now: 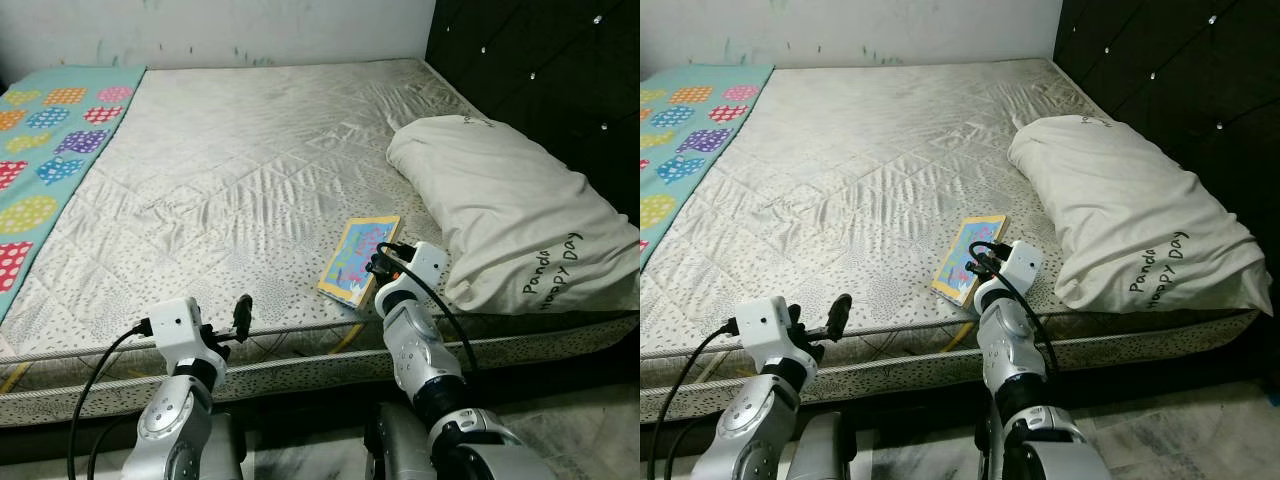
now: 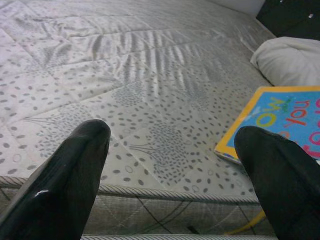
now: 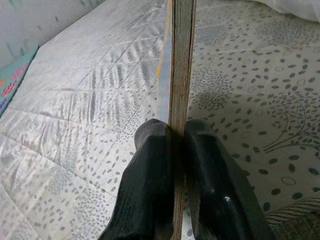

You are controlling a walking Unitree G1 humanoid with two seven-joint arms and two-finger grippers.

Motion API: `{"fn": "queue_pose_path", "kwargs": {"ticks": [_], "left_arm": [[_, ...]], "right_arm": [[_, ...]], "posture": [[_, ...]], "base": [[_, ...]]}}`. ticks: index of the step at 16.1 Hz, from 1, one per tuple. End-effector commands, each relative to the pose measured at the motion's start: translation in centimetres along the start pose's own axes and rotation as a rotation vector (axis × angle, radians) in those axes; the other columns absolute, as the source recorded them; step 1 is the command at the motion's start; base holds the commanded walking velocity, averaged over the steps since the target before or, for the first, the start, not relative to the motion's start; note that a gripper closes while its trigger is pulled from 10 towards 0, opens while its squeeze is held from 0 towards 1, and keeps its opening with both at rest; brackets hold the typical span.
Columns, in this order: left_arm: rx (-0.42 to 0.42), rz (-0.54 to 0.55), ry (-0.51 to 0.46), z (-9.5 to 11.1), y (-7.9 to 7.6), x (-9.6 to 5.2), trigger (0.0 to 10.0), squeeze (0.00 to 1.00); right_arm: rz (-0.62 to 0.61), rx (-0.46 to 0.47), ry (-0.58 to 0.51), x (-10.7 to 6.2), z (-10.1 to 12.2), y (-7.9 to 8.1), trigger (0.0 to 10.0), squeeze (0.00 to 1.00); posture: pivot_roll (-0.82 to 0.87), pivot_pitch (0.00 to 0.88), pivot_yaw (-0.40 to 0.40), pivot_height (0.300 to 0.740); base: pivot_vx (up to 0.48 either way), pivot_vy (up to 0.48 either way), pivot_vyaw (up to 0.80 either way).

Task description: Clean up the room

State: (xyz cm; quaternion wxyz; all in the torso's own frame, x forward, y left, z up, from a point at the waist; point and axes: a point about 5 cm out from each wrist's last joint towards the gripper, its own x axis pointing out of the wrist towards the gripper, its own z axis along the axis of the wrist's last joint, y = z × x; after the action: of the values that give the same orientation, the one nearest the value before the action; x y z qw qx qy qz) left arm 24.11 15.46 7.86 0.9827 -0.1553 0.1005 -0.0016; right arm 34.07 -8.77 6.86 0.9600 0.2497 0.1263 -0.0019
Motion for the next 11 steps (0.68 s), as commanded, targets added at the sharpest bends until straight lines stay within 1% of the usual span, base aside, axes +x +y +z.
{"fn": "queue_pose_path", "kwargs": {"ticks": [1, 3, 5, 6, 7, 9, 10, 11], "left_arm": [[0.015, 0.009, 0.016, -0.1, 0.0, 0.1, 10.0, 0.0], [0.016, 0.016, 0.019, -0.2, 0.2, 0.1, 10.0, 0.0], [0.015, 0.017, 0.014, -0.1, 0.1, 0.1, 10.0, 0.0], [0.015, 0.016, 0.013, -0.1, 0.1, 0.1, 10.0, 0.0], [0.015, 0.017, 0.016, -0.2, 0.1, 0.0, 10.0, 0.0], [0.018, 0.018, 0.021, -0.2, 0.1, 0.0, 10.0, 0.0], [0.024, 0.023, 0.031, -0.3, 0.2, 0.1, 10.0, 0.0], [0.024, 0.024, 0.032, -0.3, 0.3, 0.1, 10.0, 0.0]], "right_arm": [[0.079, 0.012, 0.095, -1.1, -3.2, 2.6, 10.0, 0.0], [0.082, -0.014, 0.119, -1.3, -3.7, 2.5, 10.0, 0.0], [0.085, 0.002, 0.109, -1.3, -3.6, 2.6, 10.0, 0.0], [0.09, -0.006, 0.103, -1.3, -3.5, 2.6, 10.0, 0.57], [0.091, -0.012, 0.112, -1.4, -3.6, 2.6, 10.0, 1.0], [0.108, -0.031, 0.134, -1.5, -4.0, 2.6, 10.0, 1.0], [0.106, -0.069, 0.151, -1.6, -4.3, 2.7, 10.0, 1.0], [0.105, -0.084, 0.158, -1.6, -4.5, 2.7, 10.0, 1.0]], "posture": [[0.04, 0.0, -0.029, 0.59], [0.04, 0.0, -0.033, 0.59], [0.04, 0.0, -0.036, 0.59], [0.04, 0.0, -0.036, 0.59], [0.04, 0.0, -0.035, 0.59], [0.04, 0.0, -0.035, 0.59], [0.03, 0.0, -0.033, 0.59], [0.03, 0.0, -0.032, 0.59]], "base": [[0.0, 0.0, 0.0], [0.0, 0.0, 0.0], [0.0, 0.0, 0.0], [0.0, 0.0, 0.0], [0.0, 0.0, 0.0], [0.0, 0.0, 0.0], [0.0, 0.0, 0.0], [0.0, 0.0, 0.0]]}}
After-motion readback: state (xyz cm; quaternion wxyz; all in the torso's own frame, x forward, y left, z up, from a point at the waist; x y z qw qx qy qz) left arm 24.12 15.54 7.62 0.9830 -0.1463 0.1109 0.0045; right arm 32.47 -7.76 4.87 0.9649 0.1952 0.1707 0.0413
